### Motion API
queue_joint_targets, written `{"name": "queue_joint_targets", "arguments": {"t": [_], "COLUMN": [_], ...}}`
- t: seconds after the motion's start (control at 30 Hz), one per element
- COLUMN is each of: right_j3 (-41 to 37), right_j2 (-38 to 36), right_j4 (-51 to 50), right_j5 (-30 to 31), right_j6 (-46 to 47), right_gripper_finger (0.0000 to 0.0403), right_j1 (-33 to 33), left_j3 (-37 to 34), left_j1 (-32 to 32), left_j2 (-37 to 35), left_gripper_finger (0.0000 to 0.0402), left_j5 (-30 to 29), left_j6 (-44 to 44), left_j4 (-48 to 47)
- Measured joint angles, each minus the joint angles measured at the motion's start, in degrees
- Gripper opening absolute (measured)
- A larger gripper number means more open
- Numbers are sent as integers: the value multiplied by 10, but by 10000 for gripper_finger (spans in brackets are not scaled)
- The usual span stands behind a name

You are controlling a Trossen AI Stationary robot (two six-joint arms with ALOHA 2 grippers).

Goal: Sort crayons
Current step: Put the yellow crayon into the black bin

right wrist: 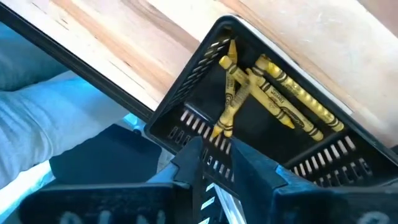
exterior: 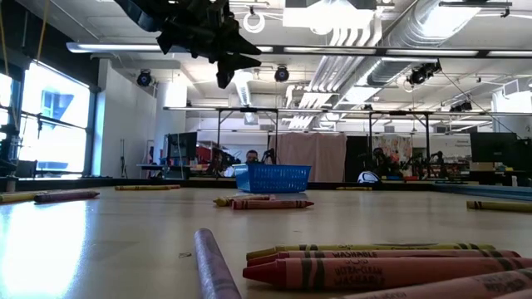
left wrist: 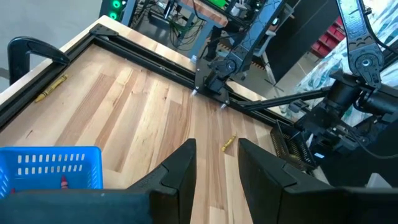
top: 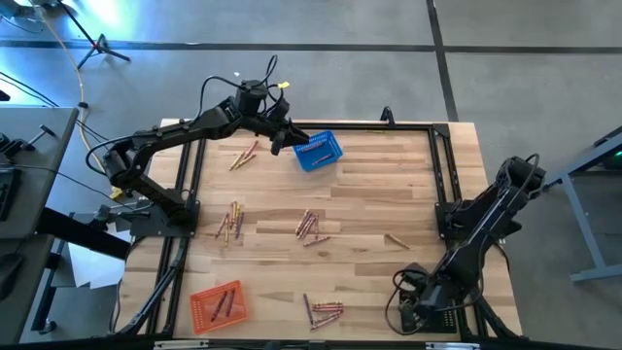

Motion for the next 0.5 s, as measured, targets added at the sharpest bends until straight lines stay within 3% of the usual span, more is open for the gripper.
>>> {"name": "queue_joint_targets", "arguments": {"t": [0.13, 0.27, 0.4, 0.5], "right_j3": [0, 0, 0, 0], "right_j2": [0, 0, 0, 0], "right_j4": [0, -19, -97, -173], "right_j5": [22, 98, 158, 155], "right_j6": [-2, -6, -6, -12], "right_gripper_finger": [73, 73, 73, 73], "right_j1": [-13, -49, -108, -160], "left_j3": [0, 0, 0, 0], "left_j1": [0, 0, 0, 0], "left_j2": [0, 0, 0, 0], "left_gripper_finger": [103, 103, 103, 103], "left_j5": [0, 0, 0, -1], "left_j6": [-5, -5, -5, -5], "left_j4": [0, 0, 3, 3]}}
